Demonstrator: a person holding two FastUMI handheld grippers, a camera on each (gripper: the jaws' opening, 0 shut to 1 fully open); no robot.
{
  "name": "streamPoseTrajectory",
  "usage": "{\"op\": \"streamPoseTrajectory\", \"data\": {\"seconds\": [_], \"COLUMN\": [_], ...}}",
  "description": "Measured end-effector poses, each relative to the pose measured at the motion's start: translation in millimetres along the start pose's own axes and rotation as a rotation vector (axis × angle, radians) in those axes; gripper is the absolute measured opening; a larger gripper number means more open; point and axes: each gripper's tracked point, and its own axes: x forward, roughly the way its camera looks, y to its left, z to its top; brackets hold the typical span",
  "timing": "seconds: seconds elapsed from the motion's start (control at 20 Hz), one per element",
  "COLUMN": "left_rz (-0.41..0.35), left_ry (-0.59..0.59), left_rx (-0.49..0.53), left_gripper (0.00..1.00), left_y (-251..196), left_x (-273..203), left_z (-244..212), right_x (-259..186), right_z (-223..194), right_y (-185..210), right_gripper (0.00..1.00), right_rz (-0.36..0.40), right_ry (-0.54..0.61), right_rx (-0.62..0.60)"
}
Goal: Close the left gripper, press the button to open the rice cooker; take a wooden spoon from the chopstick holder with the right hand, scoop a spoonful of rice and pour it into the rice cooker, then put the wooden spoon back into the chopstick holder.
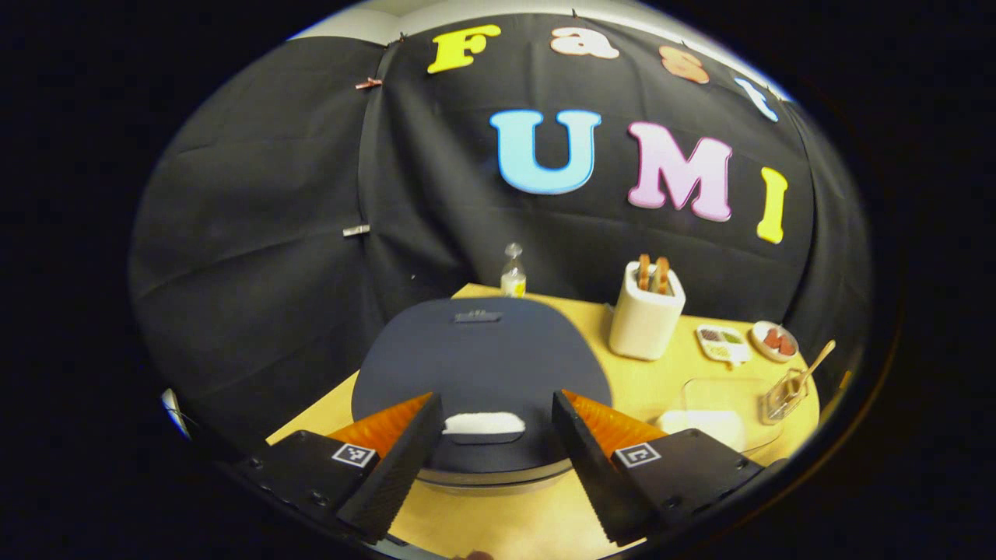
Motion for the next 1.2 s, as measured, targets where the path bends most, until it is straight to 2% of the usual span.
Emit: {"op": "streamPoseTrajectory", "data": {"seconds": [0.2,0.3,0.5,0.6,0.65,0.8,1.1,1.2], "left_rz": [-0.106,-0.175,-0.255,-0.297,-0.314,-0.334,-0.323,-0.322], "left_ry": [-0.189,-0.258,-0.317,-0.32,-0.312,-0.311,-0.291,-0.289], "left_rx": [0.024,0.06,0.154,0.157,0.144,0.1,0.072,0.077], "left_gripper": [0.95,0.95,0.95,0.92,0.94,0.96,0.99,0.96], "left_y": [-34.4,-52.4,-74.2,-82.7,-83.4,-80.0,-64.3,-62.3], "left_x": [-65.6,-97.5,-148.7,-168.8,-173.9,-181.7,-178.7,-179.4], "left_z": [73.6,95.6,101.1,91.0,85.7,79.9,72.8,70.2], "right_x": [-41.6,-68.0,-117.4,-136.8,-146.2,-160.7,-170.9,-170.3], "right_z": [33.8,53.8,74.5,74.8,73.4,65.7,67.9,63.9], "right_y": [15.4,22.7,43.0,50.6,53.0,53.1,51.5,54.8], "right_gripper": [0.99,0.98,0.98,0.98,0.98,0.98,0.98,0.98], "right_rz": [-0.05,-0.077,-0.117,-0.119,-0.126,-0.148,-0.172,-0.168], "right_ry": [-0.11,-0.185,-0.296,-0.332,-0.347,-0.358,-0.379,-0.374], "right_rx": [-0.021,-0.054,-0.059,-0.05,-0.053,-0.083,-0.079,-0.086]}}
